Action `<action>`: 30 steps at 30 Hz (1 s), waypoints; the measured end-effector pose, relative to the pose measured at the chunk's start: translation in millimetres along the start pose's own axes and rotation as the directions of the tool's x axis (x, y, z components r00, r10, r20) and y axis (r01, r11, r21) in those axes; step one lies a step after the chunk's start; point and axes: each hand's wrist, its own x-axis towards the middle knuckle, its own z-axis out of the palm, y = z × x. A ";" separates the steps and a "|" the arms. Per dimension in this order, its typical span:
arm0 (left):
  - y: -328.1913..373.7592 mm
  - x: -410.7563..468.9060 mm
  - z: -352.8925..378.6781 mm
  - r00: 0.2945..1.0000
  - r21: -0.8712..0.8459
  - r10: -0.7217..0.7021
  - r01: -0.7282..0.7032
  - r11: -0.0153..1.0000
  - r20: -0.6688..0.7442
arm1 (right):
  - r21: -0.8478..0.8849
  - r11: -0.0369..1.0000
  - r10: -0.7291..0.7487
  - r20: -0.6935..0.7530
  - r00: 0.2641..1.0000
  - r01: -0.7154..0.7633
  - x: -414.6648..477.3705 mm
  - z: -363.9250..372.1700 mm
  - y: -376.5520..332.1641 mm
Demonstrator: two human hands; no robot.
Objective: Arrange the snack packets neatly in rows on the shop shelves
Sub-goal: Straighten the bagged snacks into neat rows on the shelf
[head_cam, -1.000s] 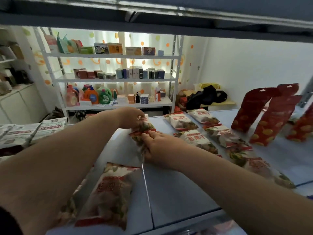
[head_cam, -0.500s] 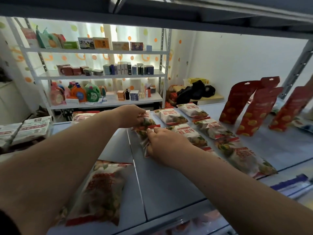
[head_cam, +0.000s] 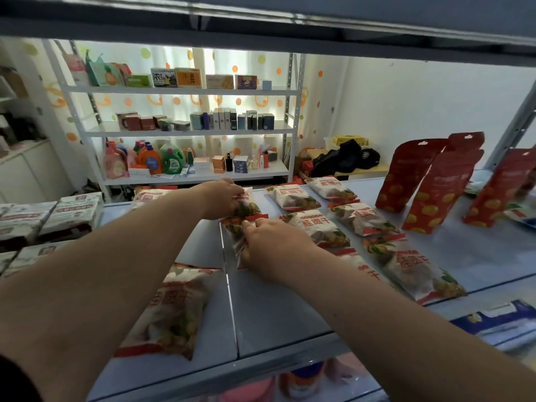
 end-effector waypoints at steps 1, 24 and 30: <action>-0.2 -2.1 -0.2 1.000 0.007 0.007 -0.007 1.000 0.001 | 0.001 1.000 0.001 -0.013 1.000 -0.001 -2.1 -2.0 -1.1; 45.2 -163.5 -12.9 0.974 -0.066 -0.215 0.211 0.975 -0.067 | 0.246 0.915 -0.271 -0.214 0.938 0.321 -122.2 22.1 -32.4; 87.2 -199.3 22.4 0.944 -0.255 -0.285 0.238 0.937 -0.165 | 0.278 0.928 -0.192 -0.212 0.958 0.248 -142.7 27.3 -9.0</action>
